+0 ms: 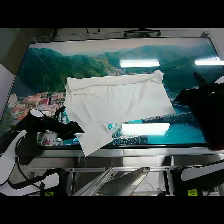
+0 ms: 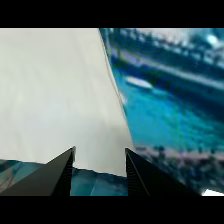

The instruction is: Fold the shirts.

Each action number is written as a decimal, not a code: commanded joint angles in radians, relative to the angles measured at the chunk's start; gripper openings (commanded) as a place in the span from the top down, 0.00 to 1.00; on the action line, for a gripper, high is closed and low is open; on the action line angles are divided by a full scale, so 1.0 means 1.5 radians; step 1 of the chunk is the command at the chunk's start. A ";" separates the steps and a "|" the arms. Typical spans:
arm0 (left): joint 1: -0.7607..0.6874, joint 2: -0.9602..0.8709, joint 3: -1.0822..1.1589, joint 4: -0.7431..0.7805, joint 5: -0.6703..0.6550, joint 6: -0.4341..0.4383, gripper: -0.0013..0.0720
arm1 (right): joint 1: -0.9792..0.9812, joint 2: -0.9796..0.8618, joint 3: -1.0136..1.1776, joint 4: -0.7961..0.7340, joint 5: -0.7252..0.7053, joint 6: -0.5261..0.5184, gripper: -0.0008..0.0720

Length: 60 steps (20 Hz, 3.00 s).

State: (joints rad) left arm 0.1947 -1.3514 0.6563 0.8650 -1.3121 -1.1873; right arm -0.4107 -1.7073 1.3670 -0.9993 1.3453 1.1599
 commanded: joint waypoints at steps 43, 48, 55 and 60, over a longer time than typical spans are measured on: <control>-0.109 -0.027 0.045 -0.136 0.056 0.063 0.98 | 0.033 -0.105 -0.001 0.098 0.108 -0.077 0.97; -0.016 0.069 0.004 -0.135 0.047 0.057 0.98 | 0.000 -0.054 -0.046 0.091 0.138 -0.049 0.97; 0.150 0.233 -0.069 -0.092 -0.019 0.058 0.98 | -0.040 0.080 -0.228 -0.022 0.131 0.021 0.97; 0.161 0.291 -0.067 -0.084 0.003 0.057 0.96 | -0.039 0.170 -0.336 -0.012 0.064 0.031 0.97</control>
State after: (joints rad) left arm 0.4175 -0.9604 0.5591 0.7238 -1.3205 -1.1015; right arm -0.4660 -1.5181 0.9390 -1.0065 1.4883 1.1889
